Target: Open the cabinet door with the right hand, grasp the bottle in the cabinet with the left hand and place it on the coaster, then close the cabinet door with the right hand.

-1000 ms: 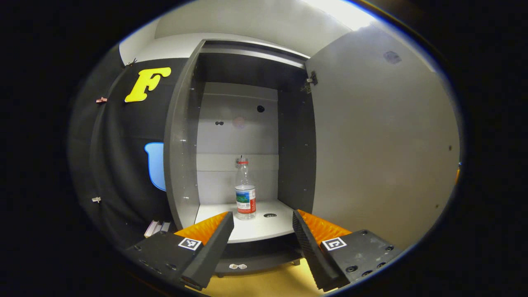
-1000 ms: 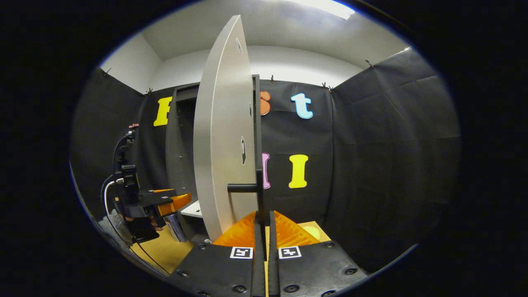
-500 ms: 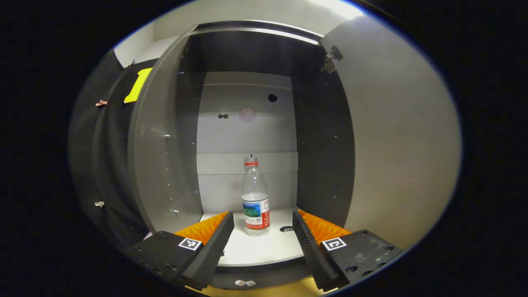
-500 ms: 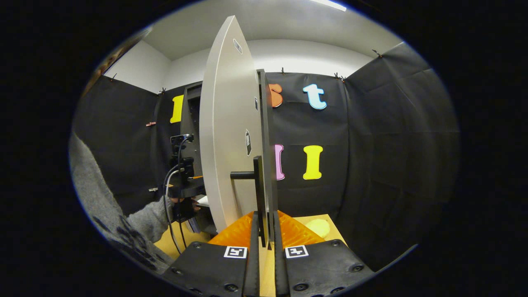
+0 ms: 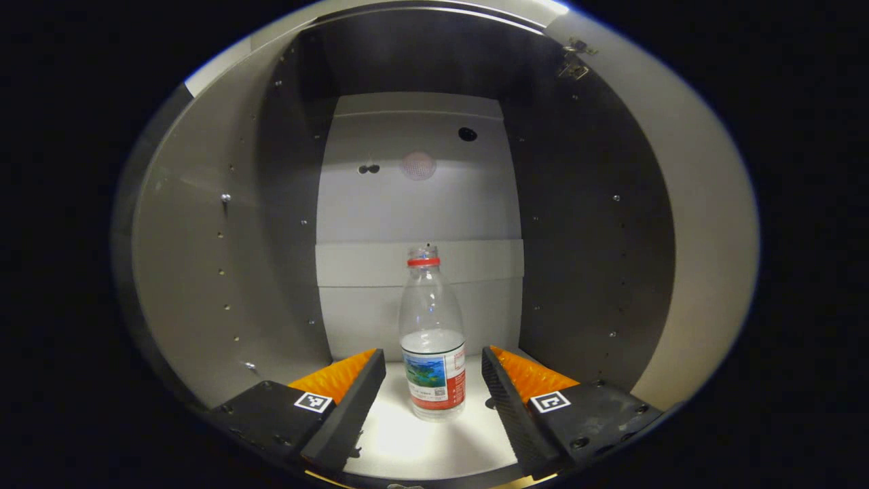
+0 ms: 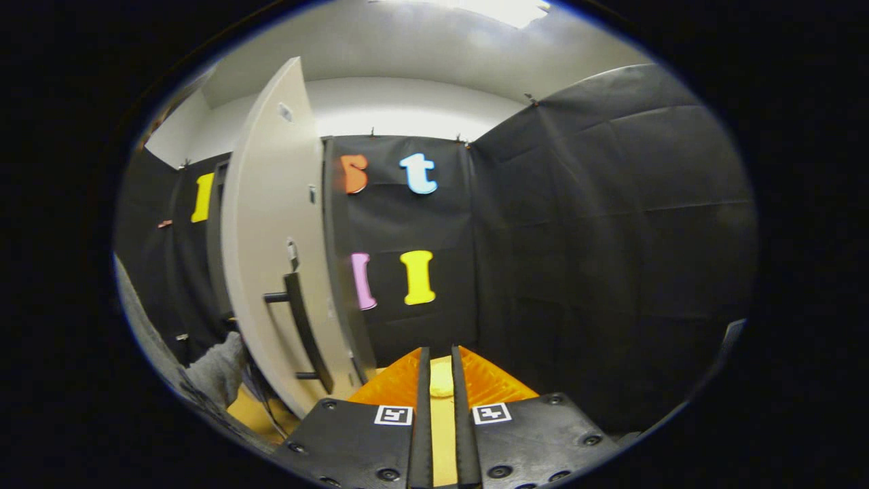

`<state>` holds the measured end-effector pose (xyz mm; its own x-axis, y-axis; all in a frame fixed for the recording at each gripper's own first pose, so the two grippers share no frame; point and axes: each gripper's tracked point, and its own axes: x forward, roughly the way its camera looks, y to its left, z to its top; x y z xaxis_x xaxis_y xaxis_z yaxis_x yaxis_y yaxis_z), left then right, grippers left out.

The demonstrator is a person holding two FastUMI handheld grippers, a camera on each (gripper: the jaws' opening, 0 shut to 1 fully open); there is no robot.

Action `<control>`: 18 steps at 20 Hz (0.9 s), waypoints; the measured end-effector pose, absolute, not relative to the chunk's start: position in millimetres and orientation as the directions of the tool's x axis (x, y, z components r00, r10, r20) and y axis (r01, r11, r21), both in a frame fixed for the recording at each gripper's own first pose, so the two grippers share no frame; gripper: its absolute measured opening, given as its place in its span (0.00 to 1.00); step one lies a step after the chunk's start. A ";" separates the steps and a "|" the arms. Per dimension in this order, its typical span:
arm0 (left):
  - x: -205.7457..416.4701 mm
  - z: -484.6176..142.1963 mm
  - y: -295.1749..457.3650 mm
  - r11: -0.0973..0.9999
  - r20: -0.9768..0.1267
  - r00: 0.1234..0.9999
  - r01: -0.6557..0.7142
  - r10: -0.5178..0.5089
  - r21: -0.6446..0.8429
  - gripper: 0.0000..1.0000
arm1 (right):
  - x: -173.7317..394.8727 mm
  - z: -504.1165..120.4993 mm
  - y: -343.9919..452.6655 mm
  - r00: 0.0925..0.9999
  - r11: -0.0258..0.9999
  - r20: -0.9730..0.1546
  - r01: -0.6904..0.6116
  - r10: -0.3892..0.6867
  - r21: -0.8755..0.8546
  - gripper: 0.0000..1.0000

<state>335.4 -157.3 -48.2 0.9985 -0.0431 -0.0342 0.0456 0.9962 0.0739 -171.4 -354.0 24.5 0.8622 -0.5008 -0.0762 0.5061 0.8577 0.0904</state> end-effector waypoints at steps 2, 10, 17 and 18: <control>348.7 -53.8 -153.2 0.995 -0.048 0.998 0.046 -0.042 0.085 0.90 | -175.5 31.5 -363.6 0.841 0.836 -0.039 0.541 -0.540 0.096 0.21; 383.1 -69.7 -157.9 0.996 -0.089 0.995 0.050 -0.043 0.074 0.90 | -176.8 31.8 -410.7 0.742 0.742 0.001 0.670 -0.670 -0.030 0.98; 413.9 -85.7 -150.1 0.999 -0.126 0.992 0.007 -0.002 0.042 0.90 | -163.2 33.3 -418.1 0.759 0.759 -0.001 0.651 -0.651 -0.009 0.98; 418.2 -86.4 -149.5 0.999 -0.121 0.993 0.008 -0.002 0.044 0.90 | -162.4 31.5 -418.2 0.762 0.762 -0.007 0.648 -0.648 -0.011 1.00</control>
<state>418.2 -149.5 -86.4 0.9927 -0.0022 -0.1206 0.0076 0.9990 0.0438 -162.4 -418.2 31.5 0.7617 -0.6478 -0.0073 0.6478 0.7618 -0.0110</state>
